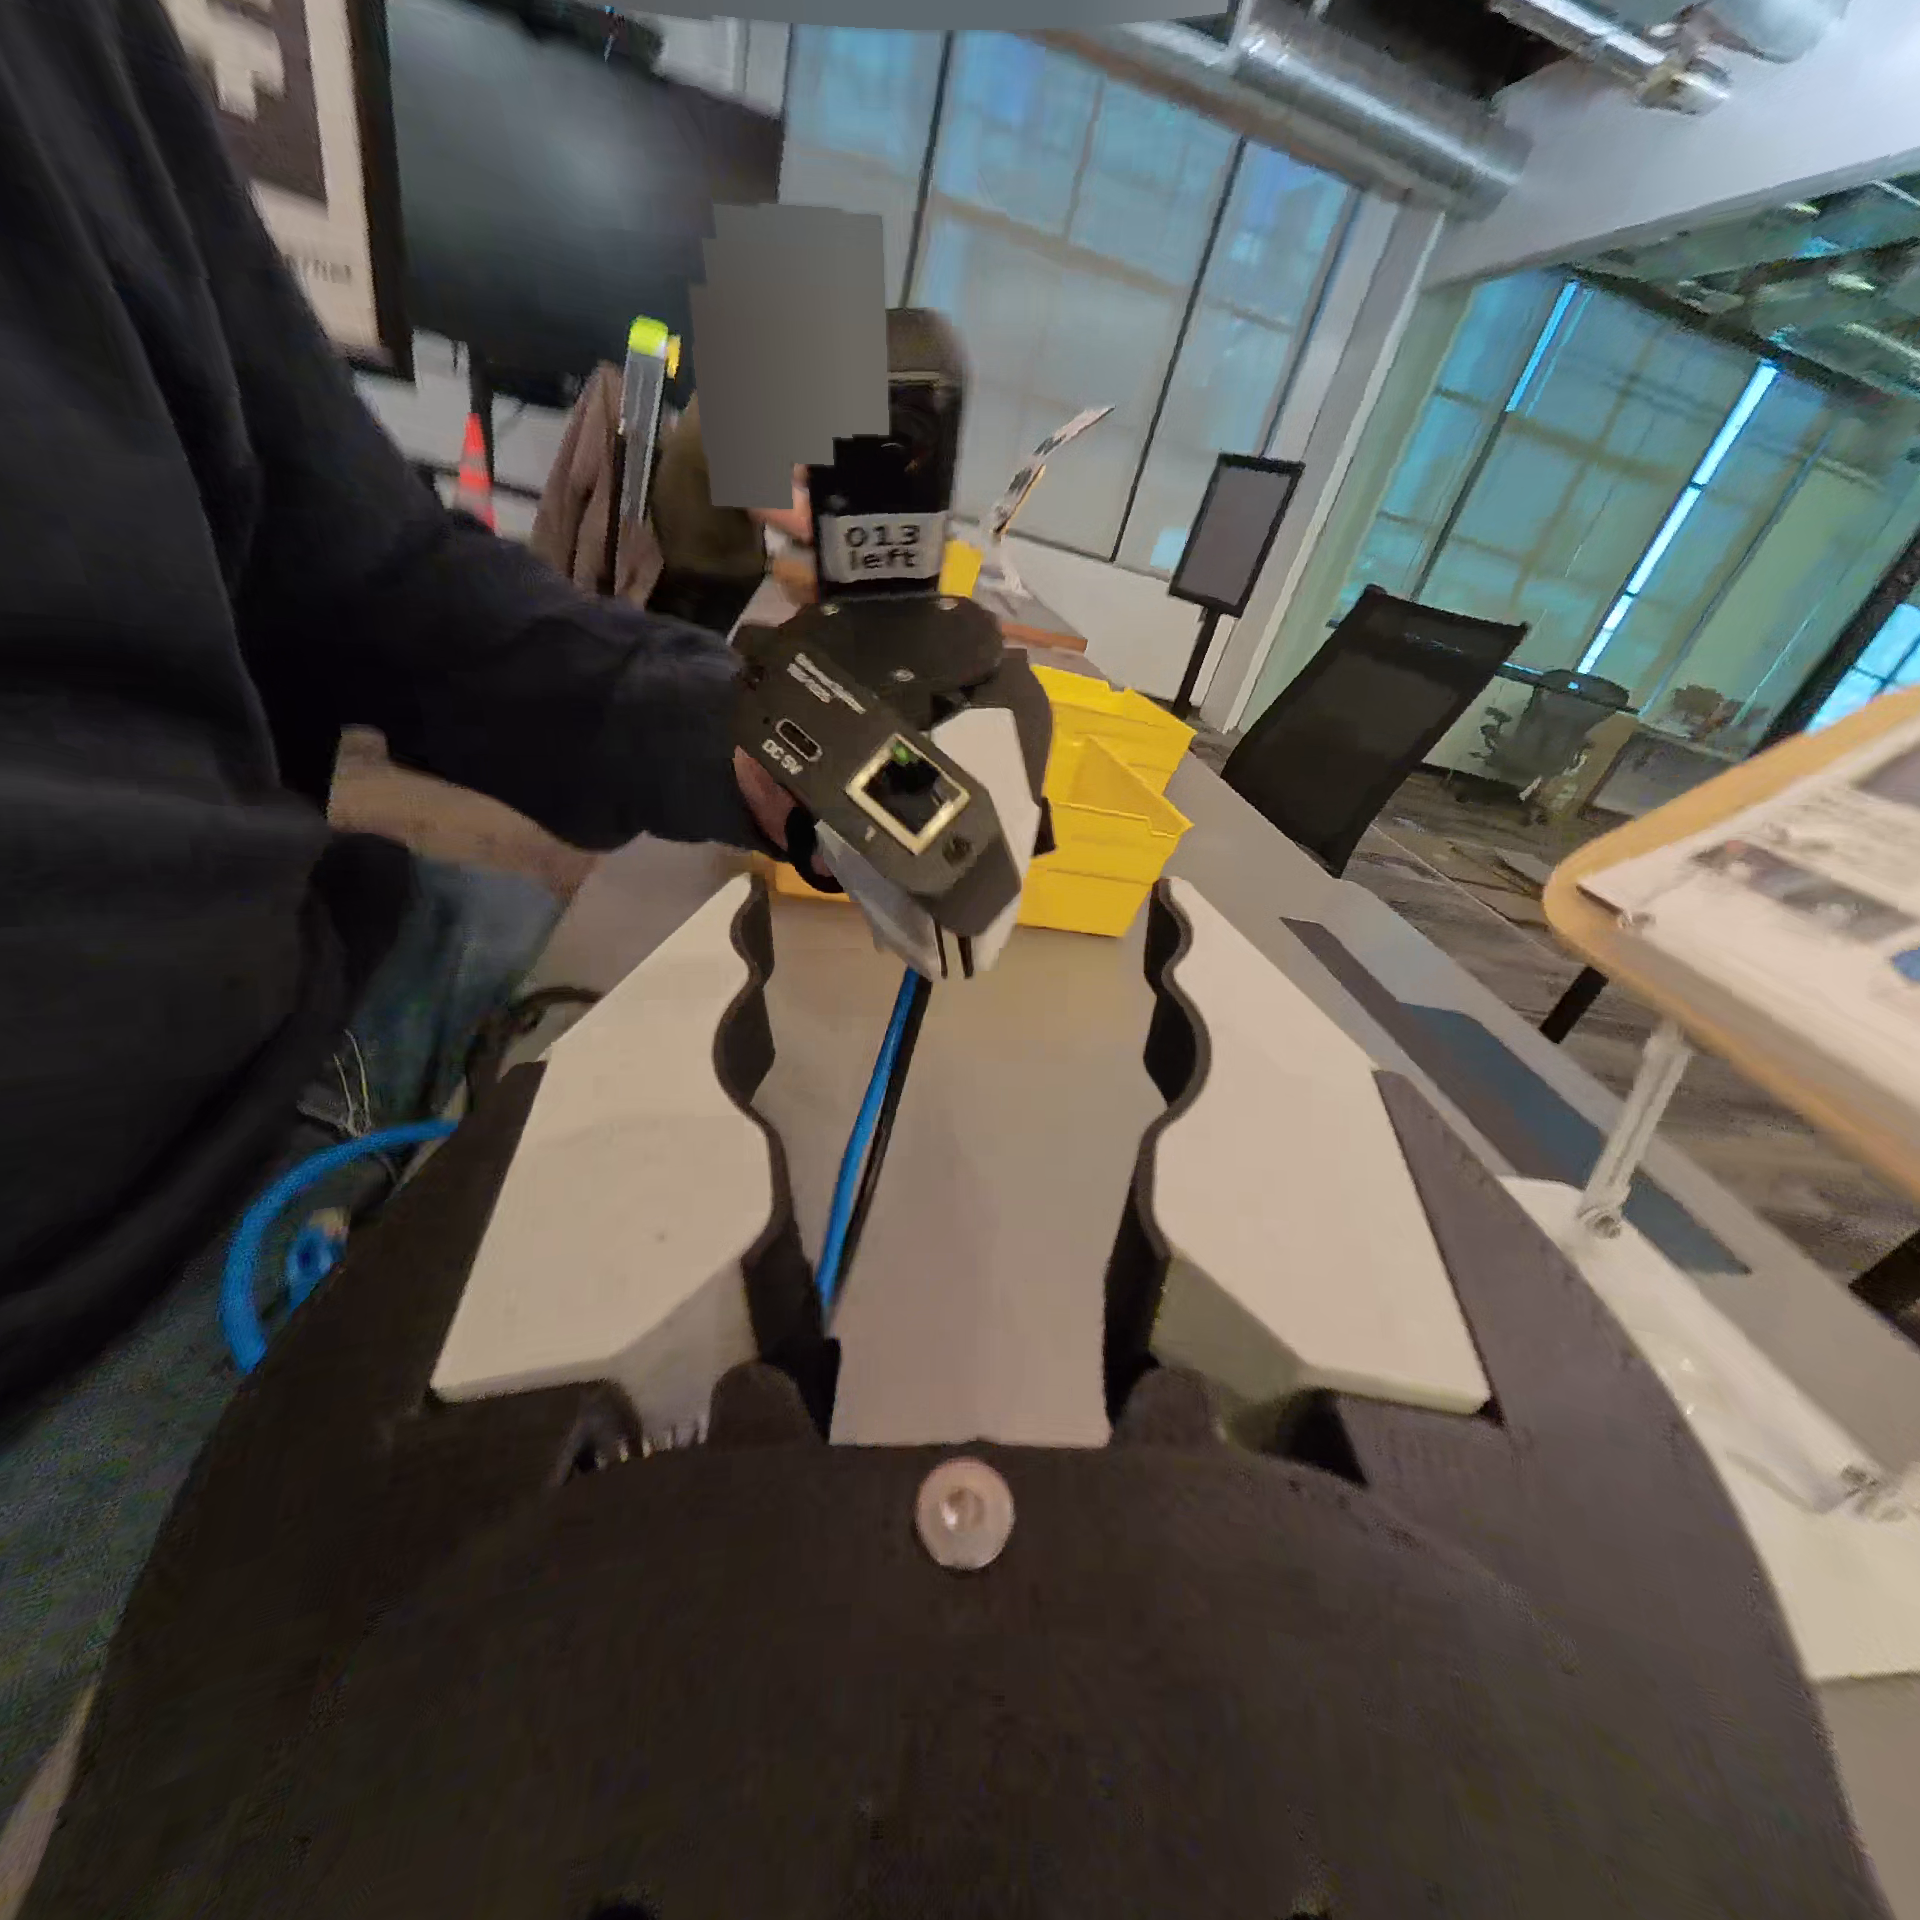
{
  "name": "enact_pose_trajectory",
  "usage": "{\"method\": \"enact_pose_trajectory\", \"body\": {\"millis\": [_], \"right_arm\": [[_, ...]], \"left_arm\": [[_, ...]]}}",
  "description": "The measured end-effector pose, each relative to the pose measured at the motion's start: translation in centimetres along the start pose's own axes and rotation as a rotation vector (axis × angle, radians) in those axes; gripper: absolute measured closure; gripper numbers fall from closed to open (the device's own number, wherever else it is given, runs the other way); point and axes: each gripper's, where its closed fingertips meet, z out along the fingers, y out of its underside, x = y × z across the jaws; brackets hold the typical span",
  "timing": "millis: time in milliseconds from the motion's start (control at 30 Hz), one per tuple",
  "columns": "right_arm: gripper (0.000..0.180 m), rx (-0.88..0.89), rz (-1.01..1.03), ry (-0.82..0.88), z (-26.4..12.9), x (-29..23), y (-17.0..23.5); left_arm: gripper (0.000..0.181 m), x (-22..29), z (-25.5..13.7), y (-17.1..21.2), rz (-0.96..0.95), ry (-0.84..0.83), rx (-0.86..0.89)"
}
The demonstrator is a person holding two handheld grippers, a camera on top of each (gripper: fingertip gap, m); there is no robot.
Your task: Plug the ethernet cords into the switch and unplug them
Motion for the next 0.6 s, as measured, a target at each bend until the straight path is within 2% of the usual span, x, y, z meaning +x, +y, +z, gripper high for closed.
{"method": "enact_pose_trajectory", "body": {"millis": [133, 167, 233, 267, 400, 500, 600], "right_arm": [[0.148, -0.049, -0.124, -0.073, 1.9, -1.1, -0.4], [0.153, -0.097, -0.156, -0.050, 2.2, -0.8, 0.0], [0.155, -0.196, -0.201, 0.029, 2.3, 0.5, 0.7], [0.156, -0.235, -0.216, 0.072, 2.1, 1.2, 0.9], [0.157, -0.473, -0.321, 0.235, 0.8, 3.4, 2.8], [0.157, -0.661, -0.371, 0.292, 0.3, 4.0, 4.7], [0.157, -0.720, -0.375, 0.316, 0.9, 3.8, 5.0]], "left_arm": [[0.176, 0.4, 1.5, 0.8, -0.042, 0.096, -0.011], [0.176, 0.0, 2.0, 1.3, -0.072, 0.095, -0.027], [0.169, -1.6, 2.4, 2.0, -0.126, 0.039, -0.053], [0.160, -2.6, 2.2, 2.0, -0.138, -0.003, -0.057], [0.133, -4.9, 0.0, 0.1, -0.056, -0.159, -0.079], [0.133, -4.2, -0.5, -2.9, 0.131, -0.235, -0.131], [0.145, -2.7, 1.3, -2.9, 0.322, -0.267, -0.325]]}}
